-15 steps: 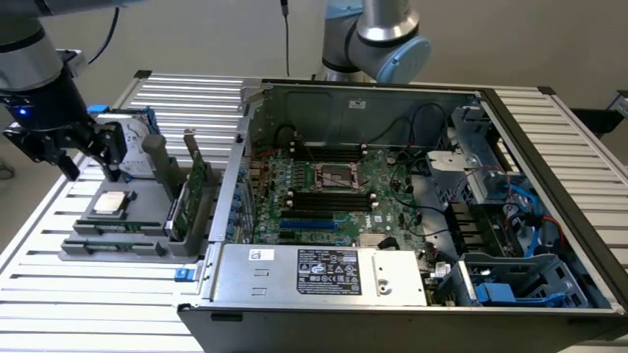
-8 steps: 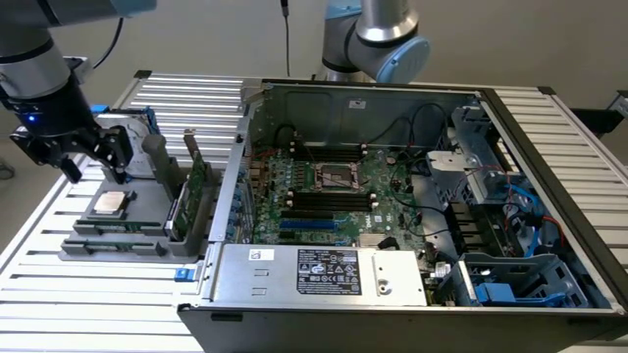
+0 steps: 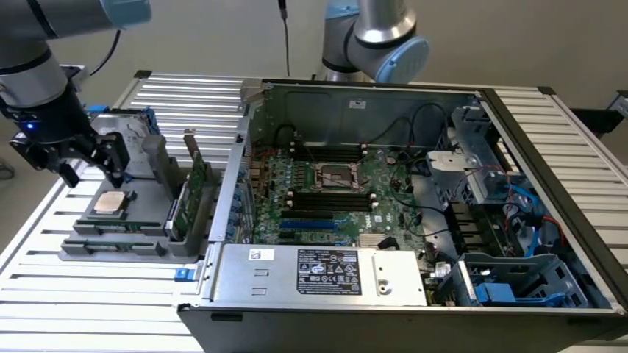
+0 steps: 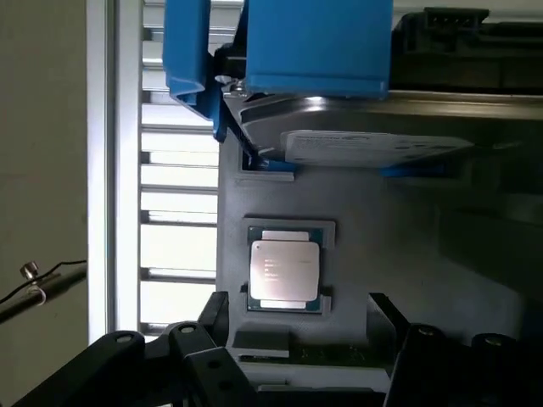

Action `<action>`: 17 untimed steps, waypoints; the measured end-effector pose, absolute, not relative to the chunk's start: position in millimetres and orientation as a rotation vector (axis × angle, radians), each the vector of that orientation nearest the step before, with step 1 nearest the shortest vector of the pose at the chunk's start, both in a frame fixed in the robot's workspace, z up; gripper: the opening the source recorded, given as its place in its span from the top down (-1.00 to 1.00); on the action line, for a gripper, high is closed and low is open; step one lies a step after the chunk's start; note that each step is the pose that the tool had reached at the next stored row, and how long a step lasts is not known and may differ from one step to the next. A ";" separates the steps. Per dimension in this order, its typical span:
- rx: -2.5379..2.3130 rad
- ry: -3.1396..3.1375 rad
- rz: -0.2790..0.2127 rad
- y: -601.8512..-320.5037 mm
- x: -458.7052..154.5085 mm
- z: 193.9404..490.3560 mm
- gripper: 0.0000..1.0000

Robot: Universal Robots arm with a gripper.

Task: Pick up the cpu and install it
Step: 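Pick up the cpu and move it towards the insertion slot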

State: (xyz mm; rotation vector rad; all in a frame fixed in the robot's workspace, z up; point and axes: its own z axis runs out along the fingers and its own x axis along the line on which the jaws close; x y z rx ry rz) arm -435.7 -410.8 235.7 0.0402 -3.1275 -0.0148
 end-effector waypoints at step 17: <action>0.038 -3.128 -0.028 -410.7 -435.5 205.0 -0.51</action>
